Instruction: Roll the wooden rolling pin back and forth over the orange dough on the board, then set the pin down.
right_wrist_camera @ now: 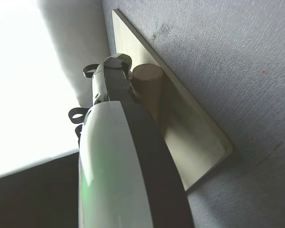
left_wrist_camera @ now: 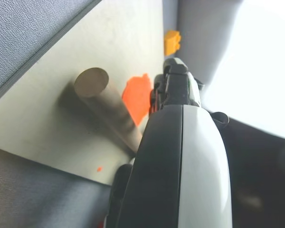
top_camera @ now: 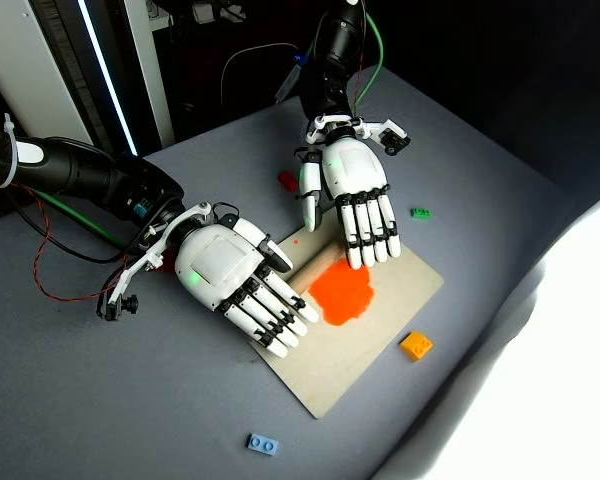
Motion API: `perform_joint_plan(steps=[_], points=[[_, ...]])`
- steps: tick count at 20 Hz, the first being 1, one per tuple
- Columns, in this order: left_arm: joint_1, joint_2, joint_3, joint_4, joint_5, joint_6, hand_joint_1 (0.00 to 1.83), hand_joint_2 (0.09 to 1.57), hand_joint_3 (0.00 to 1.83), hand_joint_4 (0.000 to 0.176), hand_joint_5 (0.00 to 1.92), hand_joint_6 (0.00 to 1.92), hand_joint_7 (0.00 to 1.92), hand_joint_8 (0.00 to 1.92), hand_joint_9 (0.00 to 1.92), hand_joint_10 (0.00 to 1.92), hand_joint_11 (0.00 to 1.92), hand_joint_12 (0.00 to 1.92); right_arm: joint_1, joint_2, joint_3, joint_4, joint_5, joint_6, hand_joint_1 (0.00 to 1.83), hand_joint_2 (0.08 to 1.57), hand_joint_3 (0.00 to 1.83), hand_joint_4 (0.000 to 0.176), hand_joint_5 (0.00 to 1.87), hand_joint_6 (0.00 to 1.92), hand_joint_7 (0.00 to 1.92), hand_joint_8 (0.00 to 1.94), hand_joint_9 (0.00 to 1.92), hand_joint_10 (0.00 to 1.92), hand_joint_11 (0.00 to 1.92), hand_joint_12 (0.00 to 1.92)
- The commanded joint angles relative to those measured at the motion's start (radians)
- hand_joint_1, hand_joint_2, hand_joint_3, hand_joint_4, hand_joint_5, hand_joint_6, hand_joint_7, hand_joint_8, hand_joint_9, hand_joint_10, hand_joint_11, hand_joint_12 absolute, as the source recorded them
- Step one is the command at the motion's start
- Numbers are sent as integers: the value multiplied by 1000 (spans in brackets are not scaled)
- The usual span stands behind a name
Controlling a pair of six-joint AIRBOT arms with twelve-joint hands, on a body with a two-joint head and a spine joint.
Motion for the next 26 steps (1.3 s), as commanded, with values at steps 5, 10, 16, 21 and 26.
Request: perform_joint_plan(steps=[5,10,16,21,26], points=[[-31,22,2,43,-73,-4,0,1524,1,0,182,3,214,2,121,4,0,89,8,8,-3,-73,88,2,0,1571,66,0,233,0,282,3,224,4,0,268],[-66,49,1,42,-30,-17,0,1523,0,0,180,4,212,3,124,4,0,106,8,10,-8,-73,91,1,0,1571,70,0,250,6,287,2,218,1,0,252],[-121,82,-7,42,49,-3,0,1520,0,0,161,1,197,4,104,2,0,31,14,11,-8,-73,91,1,0,1571,69,0,252,7,284,6,209,5,0,228],[-156,116,-24,43,122,7,0,1521,0,0,161,2,193,1,104,2,0,81,42,32,-21,-73,86,3,0,1571,63,0,264,9,299,5,222,7,0,296],[-192,121,-27,59,161,23,0,1525,1,0,182,7,213,4,120,5,0,154,65,56,-29,-73,71,3,0,1571,55,0,260,6,297,2,223,6,0,291]])
